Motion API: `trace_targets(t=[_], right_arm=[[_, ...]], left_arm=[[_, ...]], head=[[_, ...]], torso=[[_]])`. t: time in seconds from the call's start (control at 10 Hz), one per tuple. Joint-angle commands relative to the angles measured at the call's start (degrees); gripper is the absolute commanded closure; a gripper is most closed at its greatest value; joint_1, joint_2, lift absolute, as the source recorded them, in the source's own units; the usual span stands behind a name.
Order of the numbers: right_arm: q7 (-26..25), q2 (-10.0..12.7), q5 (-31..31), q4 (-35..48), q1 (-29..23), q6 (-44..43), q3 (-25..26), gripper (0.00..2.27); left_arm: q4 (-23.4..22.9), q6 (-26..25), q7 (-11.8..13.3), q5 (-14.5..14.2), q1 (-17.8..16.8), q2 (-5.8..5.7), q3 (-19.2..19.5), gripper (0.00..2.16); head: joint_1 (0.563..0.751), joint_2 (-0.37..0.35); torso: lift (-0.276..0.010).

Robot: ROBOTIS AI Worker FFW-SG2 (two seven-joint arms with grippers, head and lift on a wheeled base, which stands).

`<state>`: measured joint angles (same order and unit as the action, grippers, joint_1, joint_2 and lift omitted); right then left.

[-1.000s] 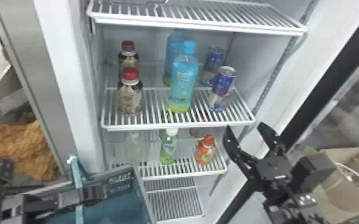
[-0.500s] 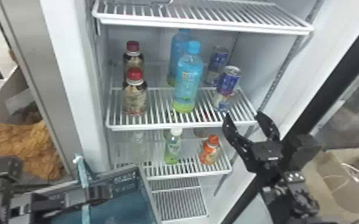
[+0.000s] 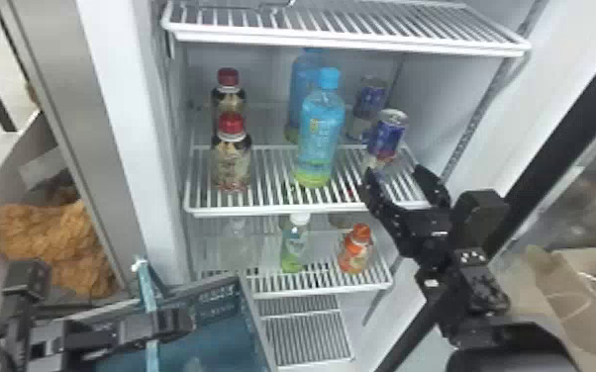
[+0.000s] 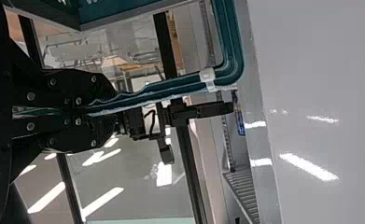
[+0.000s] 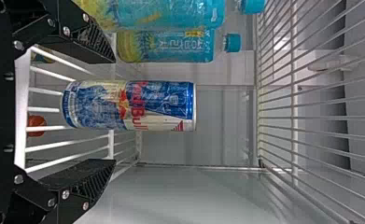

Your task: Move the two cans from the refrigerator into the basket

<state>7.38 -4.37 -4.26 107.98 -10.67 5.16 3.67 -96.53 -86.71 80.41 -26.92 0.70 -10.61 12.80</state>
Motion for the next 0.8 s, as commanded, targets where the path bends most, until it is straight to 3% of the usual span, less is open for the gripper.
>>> trace_targets(t=[0.0, 0.7], right_arm=[[0.00, -0.03, -0.65, -2.44, 2.52, 1.02, -0.58, 0.31], [-0.35, -0.73, -0.76, -7.64, 9.69, 1.73, -1.95, 0.31]], left_arm=[[-0.01, -0.05, 0.01, -0.16, 0.00, -0.03, -0.12, 1.19], [0.14, -0.33, -0.17, -0.50, 0.14, -0.03, -0.12, 1.19]], head=[[0.695, -0.165], [0.695, -0.145]], torso=[[-0.025], [-0.025]])
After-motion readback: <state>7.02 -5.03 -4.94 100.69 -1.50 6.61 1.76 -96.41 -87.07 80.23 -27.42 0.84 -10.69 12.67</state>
